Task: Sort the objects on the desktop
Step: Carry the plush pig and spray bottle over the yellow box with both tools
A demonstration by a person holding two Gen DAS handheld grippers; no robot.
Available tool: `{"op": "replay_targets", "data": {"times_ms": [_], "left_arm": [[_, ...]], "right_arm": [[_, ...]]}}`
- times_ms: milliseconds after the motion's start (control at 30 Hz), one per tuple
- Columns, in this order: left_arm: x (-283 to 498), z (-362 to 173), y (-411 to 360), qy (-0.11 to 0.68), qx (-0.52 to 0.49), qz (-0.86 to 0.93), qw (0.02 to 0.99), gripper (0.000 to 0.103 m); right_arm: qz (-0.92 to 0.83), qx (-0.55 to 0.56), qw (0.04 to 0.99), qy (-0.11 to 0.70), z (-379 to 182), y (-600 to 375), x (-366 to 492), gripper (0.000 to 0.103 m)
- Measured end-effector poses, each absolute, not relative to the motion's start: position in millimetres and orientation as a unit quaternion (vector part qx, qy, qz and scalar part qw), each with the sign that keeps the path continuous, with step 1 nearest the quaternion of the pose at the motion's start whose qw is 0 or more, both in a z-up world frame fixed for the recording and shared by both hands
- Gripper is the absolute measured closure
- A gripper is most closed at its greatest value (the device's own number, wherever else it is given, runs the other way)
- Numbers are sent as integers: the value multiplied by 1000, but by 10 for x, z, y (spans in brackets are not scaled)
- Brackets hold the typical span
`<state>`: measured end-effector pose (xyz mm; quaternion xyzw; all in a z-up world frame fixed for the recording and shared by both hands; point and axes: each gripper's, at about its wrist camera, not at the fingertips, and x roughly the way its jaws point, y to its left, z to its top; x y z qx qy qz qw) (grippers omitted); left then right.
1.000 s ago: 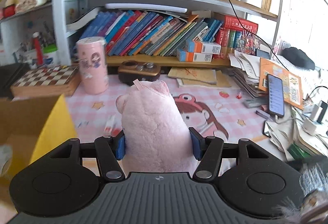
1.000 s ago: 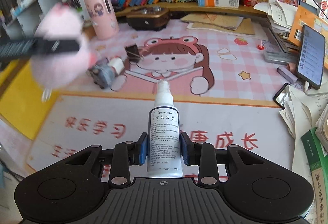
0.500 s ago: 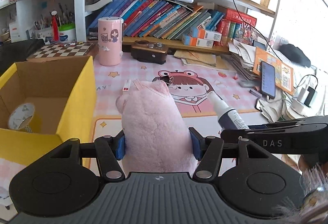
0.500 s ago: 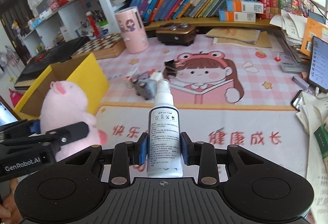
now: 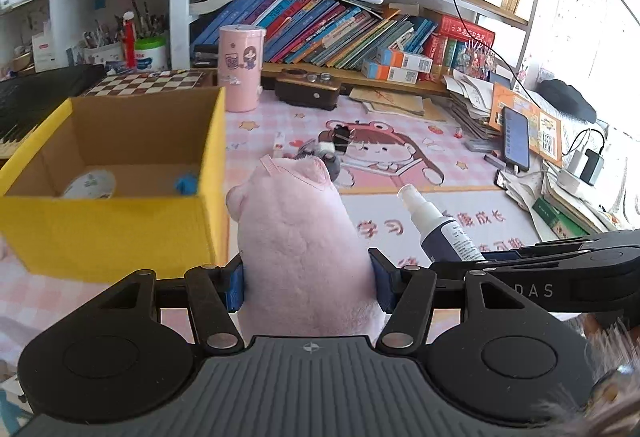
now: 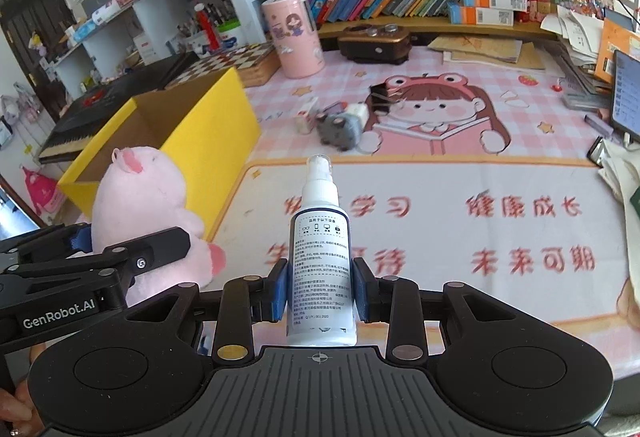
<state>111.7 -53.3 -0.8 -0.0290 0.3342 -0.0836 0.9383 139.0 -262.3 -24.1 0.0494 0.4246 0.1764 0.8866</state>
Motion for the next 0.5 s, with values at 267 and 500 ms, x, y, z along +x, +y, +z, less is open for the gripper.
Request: {"op": "replay_targets", "data": {"times_ms": [267,500], "left_arm": [[748,-55,-200,346,-34,-83,934,47],[462,-72,12,347,-35,-88,933,47]], "right_arm": [[181,40,882,434,-270,-2267,984,70],[177,40,881,437,-279,-2041,654,70]]}}
